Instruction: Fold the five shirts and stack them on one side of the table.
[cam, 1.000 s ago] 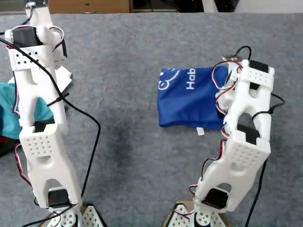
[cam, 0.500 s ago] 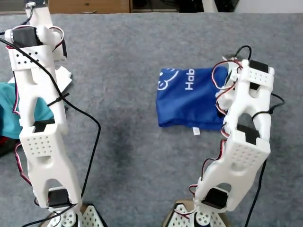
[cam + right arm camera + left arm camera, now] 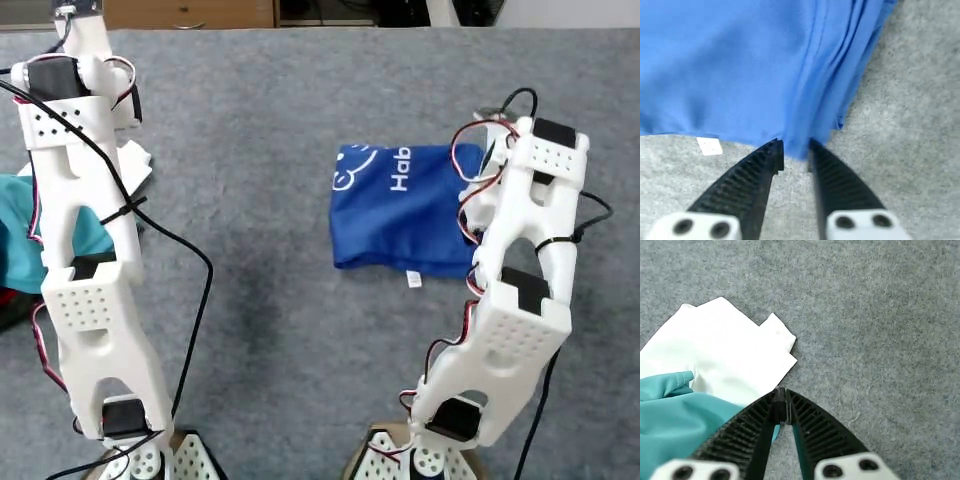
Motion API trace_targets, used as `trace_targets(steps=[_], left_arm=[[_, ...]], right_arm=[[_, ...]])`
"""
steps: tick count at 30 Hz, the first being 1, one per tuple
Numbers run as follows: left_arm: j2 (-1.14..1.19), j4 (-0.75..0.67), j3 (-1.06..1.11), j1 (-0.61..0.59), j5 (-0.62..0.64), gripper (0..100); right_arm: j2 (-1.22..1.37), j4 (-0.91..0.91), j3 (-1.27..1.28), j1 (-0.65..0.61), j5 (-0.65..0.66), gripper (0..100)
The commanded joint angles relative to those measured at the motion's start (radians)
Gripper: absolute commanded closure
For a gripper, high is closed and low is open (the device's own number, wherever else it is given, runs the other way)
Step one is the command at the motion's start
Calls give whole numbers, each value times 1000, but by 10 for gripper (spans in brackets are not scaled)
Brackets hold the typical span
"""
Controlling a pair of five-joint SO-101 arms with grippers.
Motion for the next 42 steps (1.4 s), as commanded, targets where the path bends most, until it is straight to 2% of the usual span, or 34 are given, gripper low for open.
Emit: trace_targets(steps=[1, 21, 27, 36, 42], left_arm=[[-64, 12, -2, -2, 2, 981], [-64, 12, 0, -2, 2, 981], [-64, 12, 0, -2, 0, 981], [-64, 12, 0, -2, 0, 981], [-64, 12, 0, -3, -2, 981]], right_arm=[[-59, 25, -45, 1, 0, 877], [58, -6, -56, 10, 0, 886], [58, -44, -45, 10, 0, 997], [53, -8, -56, 10, 0, 978], [53, 60, -84, 12, 9, 907]])
